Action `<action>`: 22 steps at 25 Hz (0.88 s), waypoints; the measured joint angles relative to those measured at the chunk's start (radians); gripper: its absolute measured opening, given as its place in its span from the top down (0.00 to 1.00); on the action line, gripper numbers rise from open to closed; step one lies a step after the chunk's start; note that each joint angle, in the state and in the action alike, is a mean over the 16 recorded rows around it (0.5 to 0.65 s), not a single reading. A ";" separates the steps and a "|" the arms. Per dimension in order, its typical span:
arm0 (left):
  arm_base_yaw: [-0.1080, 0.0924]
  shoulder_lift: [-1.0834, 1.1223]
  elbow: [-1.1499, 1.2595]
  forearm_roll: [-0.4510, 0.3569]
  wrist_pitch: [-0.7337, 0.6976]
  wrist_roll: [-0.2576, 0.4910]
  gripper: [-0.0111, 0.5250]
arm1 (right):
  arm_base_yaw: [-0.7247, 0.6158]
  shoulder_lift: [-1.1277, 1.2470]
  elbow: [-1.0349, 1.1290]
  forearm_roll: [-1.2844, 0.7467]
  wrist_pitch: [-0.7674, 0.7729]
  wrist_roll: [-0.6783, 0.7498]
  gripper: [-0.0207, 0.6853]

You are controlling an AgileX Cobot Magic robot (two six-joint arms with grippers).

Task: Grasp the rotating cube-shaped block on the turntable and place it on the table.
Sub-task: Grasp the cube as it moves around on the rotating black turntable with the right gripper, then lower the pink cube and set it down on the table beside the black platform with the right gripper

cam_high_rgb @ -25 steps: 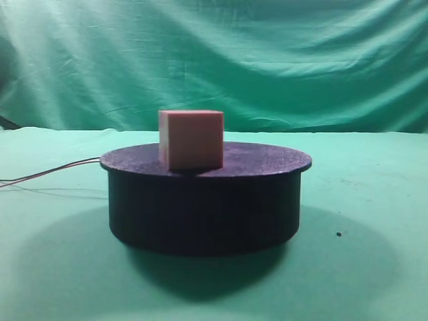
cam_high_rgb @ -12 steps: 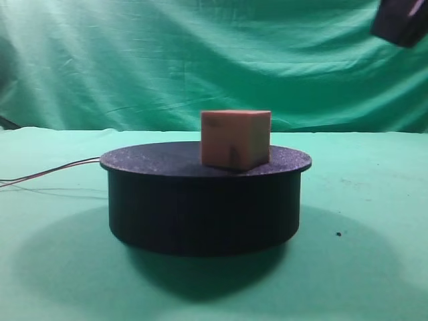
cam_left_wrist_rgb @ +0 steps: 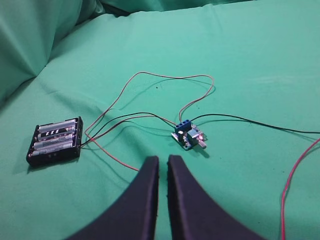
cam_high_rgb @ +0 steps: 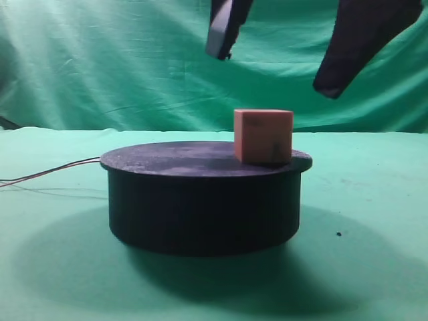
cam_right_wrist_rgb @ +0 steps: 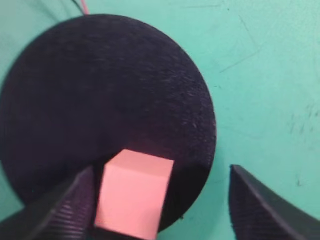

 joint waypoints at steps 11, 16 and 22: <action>0.000 0.000 0.000 0.000 0.000 0.000 0.98 | -0.062 -0.076 -0.025 -0.121 0.058 0.074 0.64; 0.000 0.000 0.000 0.000 0.000 0.000 0.98 | -0.101 -0.129 0.081 -0.168 0.016 0.127 0.64; 0.000 0.000 0.000 0.000 0.000 0.000 0.98 | -0.124 -0.129 0.235 -0.177 -0.091 0.164 0.59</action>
